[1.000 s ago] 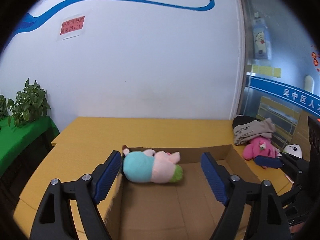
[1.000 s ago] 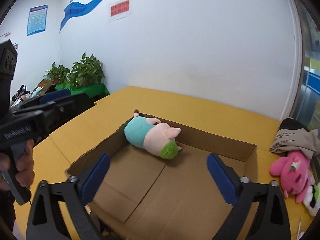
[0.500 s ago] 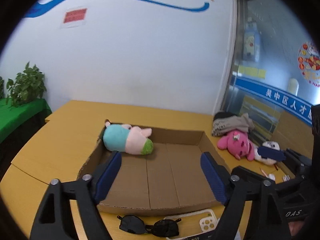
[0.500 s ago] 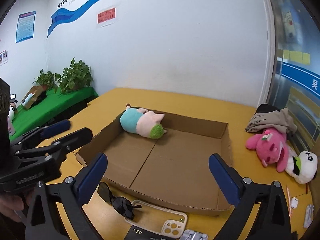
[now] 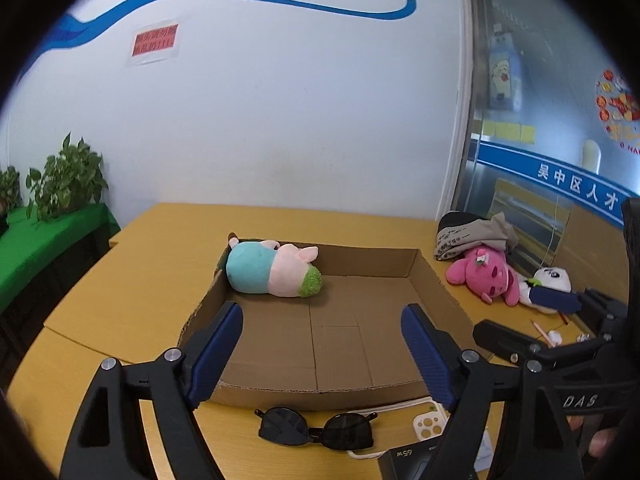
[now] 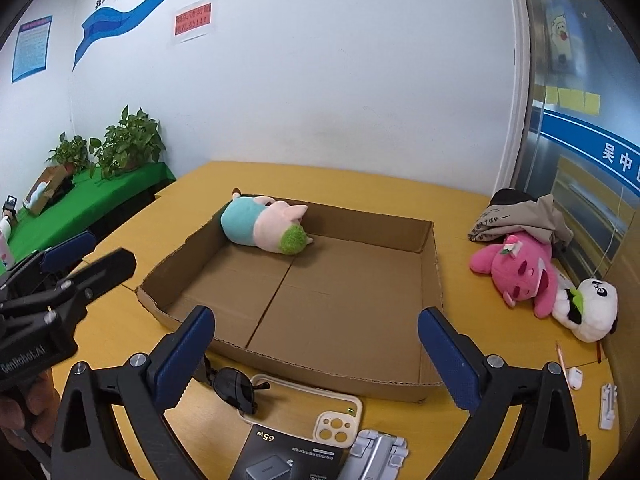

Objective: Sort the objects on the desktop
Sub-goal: 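Move the left gripper back toward the black charger box on the table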

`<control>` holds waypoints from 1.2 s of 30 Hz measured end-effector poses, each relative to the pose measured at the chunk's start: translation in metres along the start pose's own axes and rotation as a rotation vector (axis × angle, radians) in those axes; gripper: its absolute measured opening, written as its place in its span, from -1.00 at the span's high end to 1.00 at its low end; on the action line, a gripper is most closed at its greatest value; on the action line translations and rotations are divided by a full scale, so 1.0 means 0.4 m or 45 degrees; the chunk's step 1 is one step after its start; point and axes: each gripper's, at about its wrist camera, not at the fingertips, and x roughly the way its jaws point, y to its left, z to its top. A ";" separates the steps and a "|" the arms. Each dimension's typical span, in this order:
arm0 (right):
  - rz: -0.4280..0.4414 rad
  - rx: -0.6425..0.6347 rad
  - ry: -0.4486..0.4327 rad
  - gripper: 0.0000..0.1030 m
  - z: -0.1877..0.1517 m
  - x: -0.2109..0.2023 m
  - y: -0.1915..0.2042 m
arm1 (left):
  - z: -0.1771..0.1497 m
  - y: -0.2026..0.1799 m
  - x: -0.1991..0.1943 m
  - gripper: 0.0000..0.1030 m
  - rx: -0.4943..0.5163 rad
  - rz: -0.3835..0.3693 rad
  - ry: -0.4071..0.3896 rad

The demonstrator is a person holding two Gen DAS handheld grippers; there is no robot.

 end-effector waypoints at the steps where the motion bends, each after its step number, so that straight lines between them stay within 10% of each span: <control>1: 0.008 0.007 -0.004 -0.99 0.002 -0.002 -0.003 | 0.001 -0.003 -0.002 -0.57 0.008 -0.020 0.005; 15: 0.046 0.040 0.028 -0.98 -0.031 0.012 -0.052 | -0.019 -0.014 0.038 -0.55 0.022 -0.009 0.079; 19: -0.049 -0.025 0.005 -0.40 -0.039 0.011 -0.044 | -0.028 -0.007 0.045 -0.31 0.019 -0.023 0.093; 23: -0.028 -0.002 0.025 0.28 -0.042 0.031 -0.054 | -0.039 -0.007 0.060 0.70 0.054 -0.010 0.136; 27: 0.015 -0.010 0.014 0.53 -0.042 0.031 -0.047 | -0.050 0.018 0.067 0.77 -0.022 -0.092 0.167; 30: 0.056 -0.007 0.028 0.52 -0.042 0.039 -0.042 | -0.046 0.035 0.058 0.77 -0.060 -0.116 0.141; 32: 0.113 0.016 0.015 0.16 -0.044 0.035 -0.045 | -0.040 0.041 0.055 0.44 -0.073 -0.124 0.139; 34: 0.129 0.009 -0.010 -0.68 -0.043 0.027 -0.041 | -0.039 0.043 0.054 -0.18 -0.073 -0.120 0.146; 36: 0.124 -0.016 -0.041 -0.91 -0.041 0.017 -0.033 | -0.042 0.041 0.052 -0.41 -0.069 -0.102 0.139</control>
